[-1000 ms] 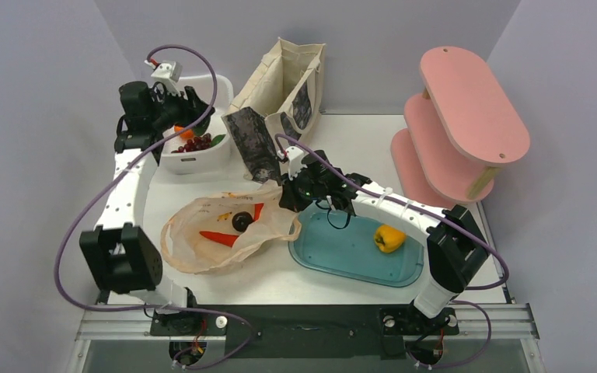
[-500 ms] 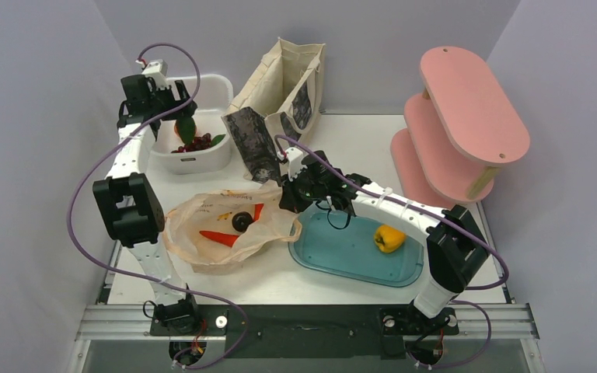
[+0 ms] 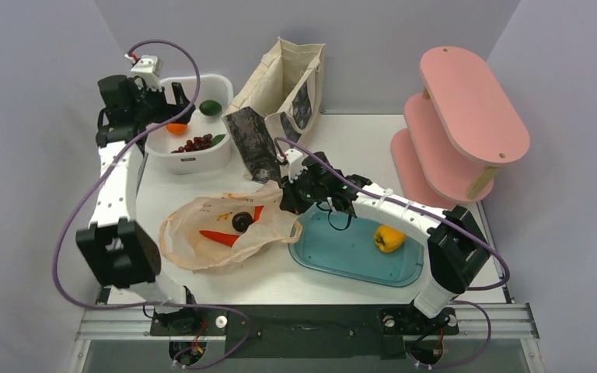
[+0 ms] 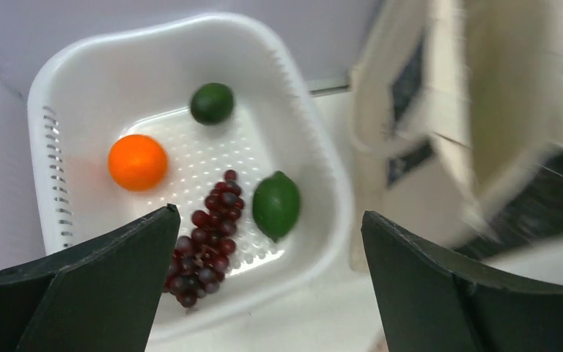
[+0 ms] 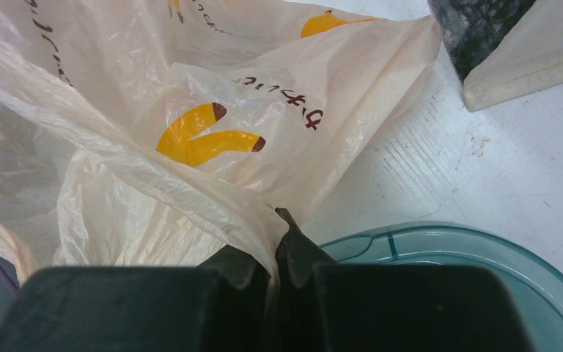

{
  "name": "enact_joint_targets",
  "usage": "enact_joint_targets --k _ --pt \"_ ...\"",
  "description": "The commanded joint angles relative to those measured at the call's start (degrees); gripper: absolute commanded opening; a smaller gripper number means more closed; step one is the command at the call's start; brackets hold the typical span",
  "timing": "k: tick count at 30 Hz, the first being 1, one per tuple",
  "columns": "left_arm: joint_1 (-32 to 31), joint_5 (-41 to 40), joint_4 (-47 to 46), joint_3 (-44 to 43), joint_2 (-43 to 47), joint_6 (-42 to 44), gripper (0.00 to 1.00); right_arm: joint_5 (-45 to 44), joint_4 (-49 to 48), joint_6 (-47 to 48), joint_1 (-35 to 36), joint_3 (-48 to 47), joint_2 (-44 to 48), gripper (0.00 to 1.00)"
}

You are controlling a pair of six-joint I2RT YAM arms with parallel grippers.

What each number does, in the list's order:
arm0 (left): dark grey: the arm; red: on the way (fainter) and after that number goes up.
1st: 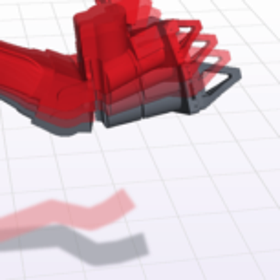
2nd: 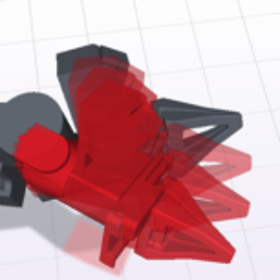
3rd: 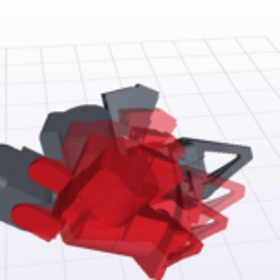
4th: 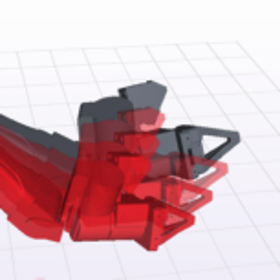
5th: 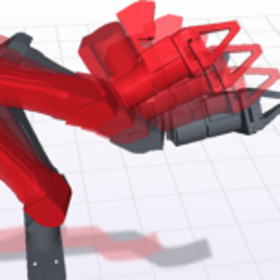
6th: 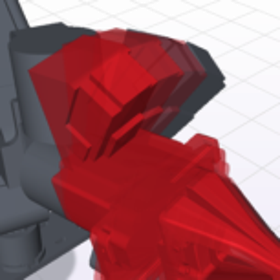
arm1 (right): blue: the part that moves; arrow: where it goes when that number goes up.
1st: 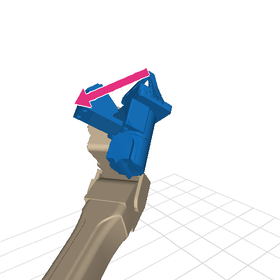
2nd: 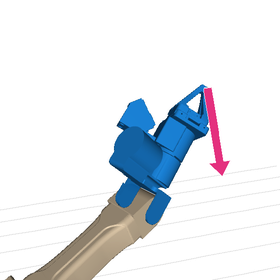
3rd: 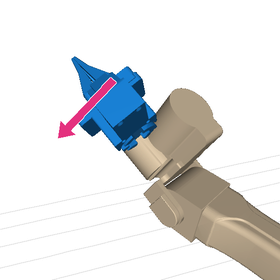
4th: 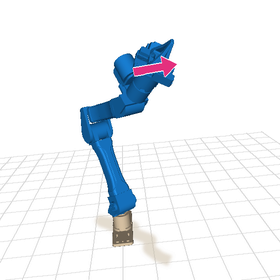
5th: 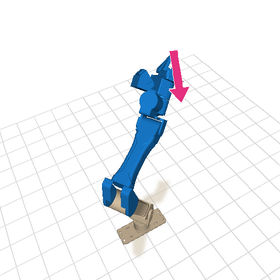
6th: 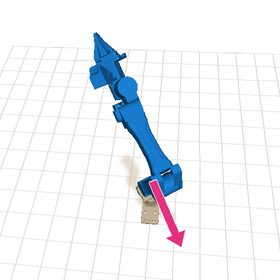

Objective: Untie the knot of the grocery bags and take out the mixed food

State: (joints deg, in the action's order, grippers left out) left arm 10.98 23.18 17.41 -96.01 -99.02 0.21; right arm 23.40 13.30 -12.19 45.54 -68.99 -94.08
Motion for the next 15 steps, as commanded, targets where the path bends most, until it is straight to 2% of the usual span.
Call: enact_joint_targets --k 1,3,4,6,8,11,12,15 --pt "-0.20 15.33 4.80 11.12 23.90 9.68 0.95 -0.46 -2.26 2.93 1.90 -1.45 3.74 0.00" --pt "-0.77 17.72 8.39 16.71 35.36 13.16 0.95 -0.78 -1.56 4.85 3.18 -1.86 4.27 0.00" --pt "-1.24 19.06 9.99 18.13 37.97 14.03 0.95 -0.97 -1.32 5.58 4.06 -1.99 4.57 0.00" --pt "-2.05 22.09 16.94 21.84 44.57 17.56 0.97 -1.57 -0.50 7.82 5.42 -2.28 4.76 0.00" --pt "-3.28 25.55 26.92 24.19 50.26 25.58 0.97 -2.08 -0.04 8.99 6.20 -2.30 4.83 0.00" --pt "-6.06 28.37 48.65 27.33 58.27 52.01 0.97 -1.93 0.93 8.70 6.52 -2.35 4.96 0.00" --pt "-6.67 27.43 51.60 29.51 59.66 54.16 0.97 -1.88 1.16 8.92 6.72 -2.22 5.29 0.00" --pt "-8.37 22.62 51.82 34.10 63.81 54.70 0.97 -2.50 2.27 11.03 7.69 -1.28 6.74 0.00"
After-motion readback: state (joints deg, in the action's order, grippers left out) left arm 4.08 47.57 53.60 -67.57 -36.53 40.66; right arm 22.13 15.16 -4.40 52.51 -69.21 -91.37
